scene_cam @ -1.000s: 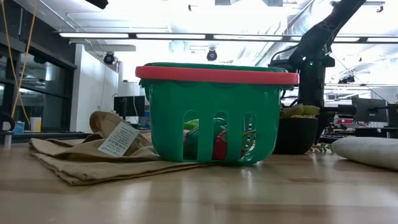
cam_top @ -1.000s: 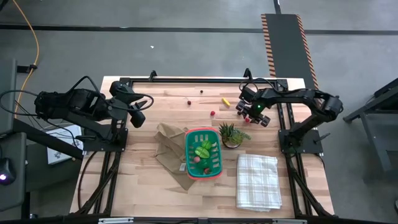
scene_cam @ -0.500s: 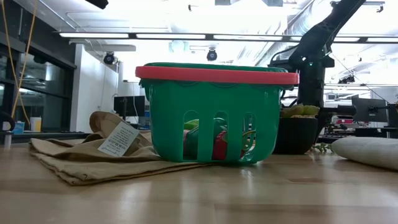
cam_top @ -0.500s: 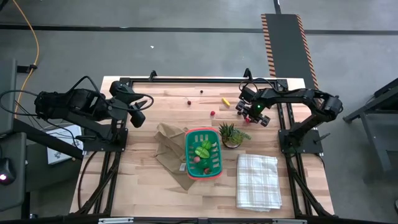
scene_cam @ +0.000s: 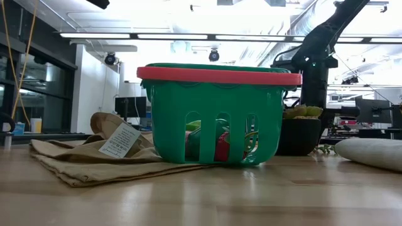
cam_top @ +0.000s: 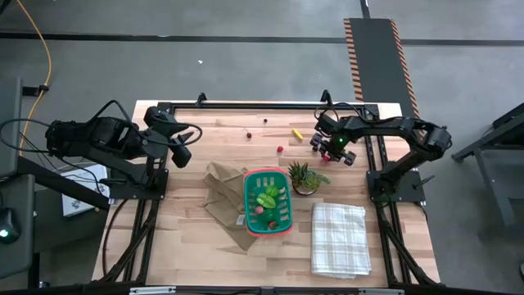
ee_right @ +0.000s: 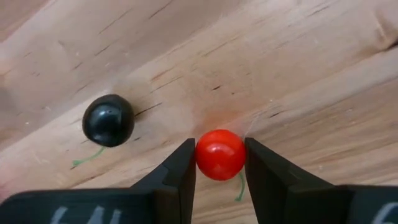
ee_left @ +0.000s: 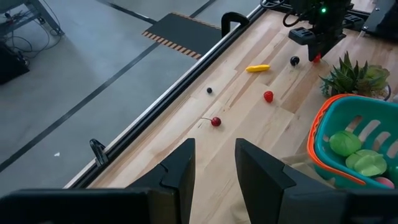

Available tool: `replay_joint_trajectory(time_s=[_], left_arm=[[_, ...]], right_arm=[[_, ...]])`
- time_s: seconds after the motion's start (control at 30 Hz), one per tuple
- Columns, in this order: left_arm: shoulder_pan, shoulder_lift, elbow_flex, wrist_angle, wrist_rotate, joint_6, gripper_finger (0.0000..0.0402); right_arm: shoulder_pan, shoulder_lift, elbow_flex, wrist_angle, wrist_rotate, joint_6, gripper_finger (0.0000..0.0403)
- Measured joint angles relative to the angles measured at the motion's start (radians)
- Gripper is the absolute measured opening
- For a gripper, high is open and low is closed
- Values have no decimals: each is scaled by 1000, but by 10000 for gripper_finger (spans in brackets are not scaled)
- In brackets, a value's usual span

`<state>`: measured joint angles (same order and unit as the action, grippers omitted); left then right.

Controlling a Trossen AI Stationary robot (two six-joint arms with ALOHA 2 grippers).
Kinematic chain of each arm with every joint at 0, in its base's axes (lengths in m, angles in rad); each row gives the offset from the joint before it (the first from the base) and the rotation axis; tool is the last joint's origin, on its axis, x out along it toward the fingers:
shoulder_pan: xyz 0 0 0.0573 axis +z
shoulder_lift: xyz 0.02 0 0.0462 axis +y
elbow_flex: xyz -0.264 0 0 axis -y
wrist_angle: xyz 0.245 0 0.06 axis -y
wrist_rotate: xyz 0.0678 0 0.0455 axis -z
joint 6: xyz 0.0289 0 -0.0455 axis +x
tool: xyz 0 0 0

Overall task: Pick and placing Produce into tupperware
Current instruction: Put the right red cherry into the green basket

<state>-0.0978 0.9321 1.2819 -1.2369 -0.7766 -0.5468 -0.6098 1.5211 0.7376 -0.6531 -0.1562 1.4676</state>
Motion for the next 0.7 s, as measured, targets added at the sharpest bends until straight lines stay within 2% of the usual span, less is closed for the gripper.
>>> replay_joint_trajectory(time_s=[0.53,0.7], left_arm=[[0,0,0,0,-36,23,101],[0,0,0,1,-35,23,101]], right_arm=[[19,-240,0,0,15,-84,99],[45,-335,0,66,48,-122,99]])
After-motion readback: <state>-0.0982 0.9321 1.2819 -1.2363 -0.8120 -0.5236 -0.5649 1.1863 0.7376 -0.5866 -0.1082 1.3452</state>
